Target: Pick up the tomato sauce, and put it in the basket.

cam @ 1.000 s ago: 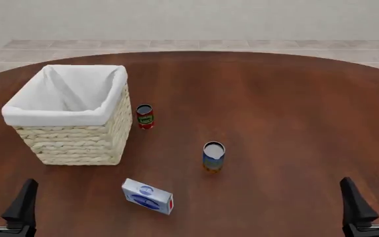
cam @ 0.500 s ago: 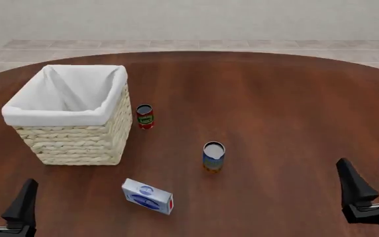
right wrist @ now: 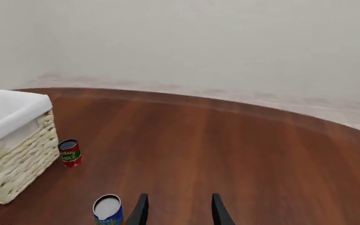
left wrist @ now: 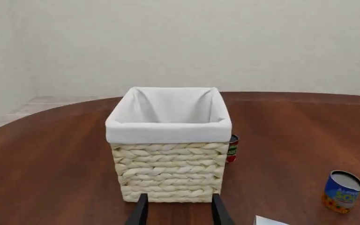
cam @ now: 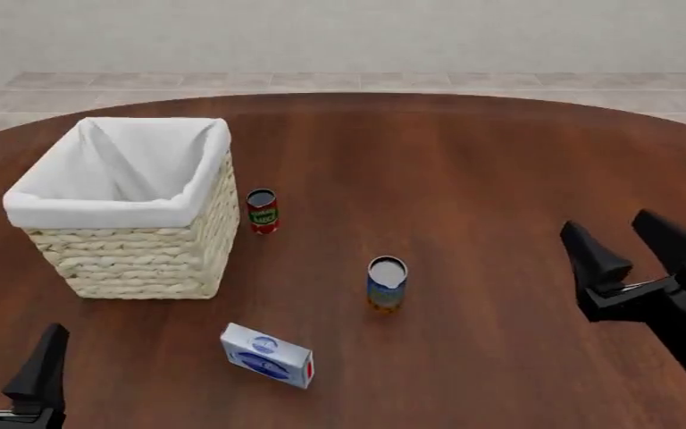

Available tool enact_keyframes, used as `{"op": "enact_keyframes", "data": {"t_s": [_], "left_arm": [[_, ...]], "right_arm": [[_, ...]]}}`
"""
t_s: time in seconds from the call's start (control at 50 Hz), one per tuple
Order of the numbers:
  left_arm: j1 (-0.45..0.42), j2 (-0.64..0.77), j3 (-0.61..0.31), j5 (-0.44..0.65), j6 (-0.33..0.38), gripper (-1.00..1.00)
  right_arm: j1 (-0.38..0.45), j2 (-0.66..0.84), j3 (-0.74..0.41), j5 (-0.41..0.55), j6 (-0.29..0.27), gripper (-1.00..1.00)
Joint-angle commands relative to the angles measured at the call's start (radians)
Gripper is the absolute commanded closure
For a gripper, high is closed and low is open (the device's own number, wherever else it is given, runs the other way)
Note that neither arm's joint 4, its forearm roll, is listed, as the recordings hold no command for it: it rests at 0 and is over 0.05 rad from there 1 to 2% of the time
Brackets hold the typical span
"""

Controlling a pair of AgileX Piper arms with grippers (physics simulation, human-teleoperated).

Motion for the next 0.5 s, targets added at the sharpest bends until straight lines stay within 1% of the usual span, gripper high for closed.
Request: {"op": "enact_keyframes", "data": {"t_s": [0.02,0.2,0.22,0.3,0.46,0.48,0.5], "left_arm": [[0.0,0.0,0.0,0.0,0.0,-1.0],[0.0,0.0,0.0,0.0,0.0,-1.0],[0.0,0.0,0.0,0.0,0.0,-1.0],[0.0,0.0,0.0,0.0,0.0,-1.0],[0.0,0.0,0.0,0.0,0.0,-1.0],[0.0,0.0,0.0,0.0,0.0,-1.0],[0.0,0.0,0.0,0.0,0.0,-1.0]], "right_arm": [[0.063,0.172,-0.105,-0.036,-0.037,-1.0],[0.11,0.304,-0.171,-0.05,-0.071,-1.0],[0.116,0.327,-0.188,-0.042,-0.05,-1.0],[0.148,0.396,-0.241,-0.039,-0.078,-1.0],[0.166,0.49,-0.317,-0.018,-0.077,-1.0],[0.172,0.508,-0.331,-0.012,-0.092,-1.0],[0.178,0.524,-0.353,-0.004,-0.079,-1.0]]}}
